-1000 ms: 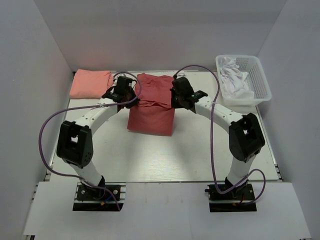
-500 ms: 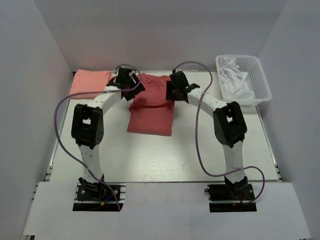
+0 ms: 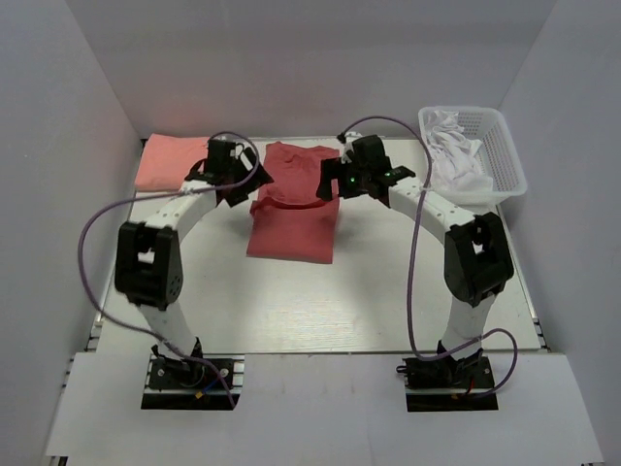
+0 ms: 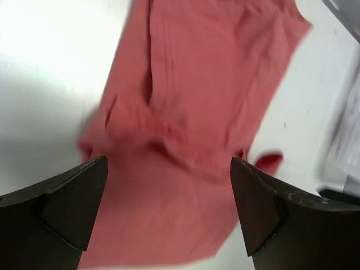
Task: Fold and stack the t-shirts
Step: Fold the folded rectangular tshirt in 1/3 of the way
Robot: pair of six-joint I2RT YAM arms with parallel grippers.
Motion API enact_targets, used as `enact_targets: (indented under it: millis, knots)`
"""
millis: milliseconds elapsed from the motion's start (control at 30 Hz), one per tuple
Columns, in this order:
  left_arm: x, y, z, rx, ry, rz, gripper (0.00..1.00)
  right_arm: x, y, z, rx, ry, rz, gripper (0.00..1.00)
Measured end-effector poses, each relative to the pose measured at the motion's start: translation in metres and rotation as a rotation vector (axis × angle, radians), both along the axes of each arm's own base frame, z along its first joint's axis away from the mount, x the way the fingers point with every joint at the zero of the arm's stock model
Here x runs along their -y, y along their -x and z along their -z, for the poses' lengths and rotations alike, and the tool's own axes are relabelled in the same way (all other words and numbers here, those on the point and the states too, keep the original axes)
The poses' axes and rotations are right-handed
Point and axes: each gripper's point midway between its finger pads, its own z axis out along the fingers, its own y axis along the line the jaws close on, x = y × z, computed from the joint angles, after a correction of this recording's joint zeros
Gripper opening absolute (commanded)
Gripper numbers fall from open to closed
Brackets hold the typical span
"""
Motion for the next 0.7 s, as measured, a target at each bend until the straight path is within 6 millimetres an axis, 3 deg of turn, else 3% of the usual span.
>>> enact_targets:
  millis: [133,233,367,533,700]
  knots:
    - [-0.002,0.066,-0.032,0.095,0.022,0.059,1.0,-0.036,0.04,-0.002,-0.006,-0.055,-0.218,0.9]
    - [-0.004,0.109,-0.046,0.163,0.043,0.097,1.0,-0.059,0.058,-0.003,-0.003,-0.082,-0.327,0.9]
    - [-0.016,0.148,-0.026,0.141,0.018,0.098,1.0,-0.085,0.066,0.004,-0.02,-0.116,-0.431,0.9]
    - [-0.03,0.194,0.003,0.078,-0.012,0.098,1.0,-0.12,0.068,0.038,-0.079,-0.139,-0.536,0.9]
    - [-0.034,0.226,-0.006,0.162,0.022,0.109,1.0,-0.147,0.059,0.06,-0.065,-0.154,-0.563,0.9]
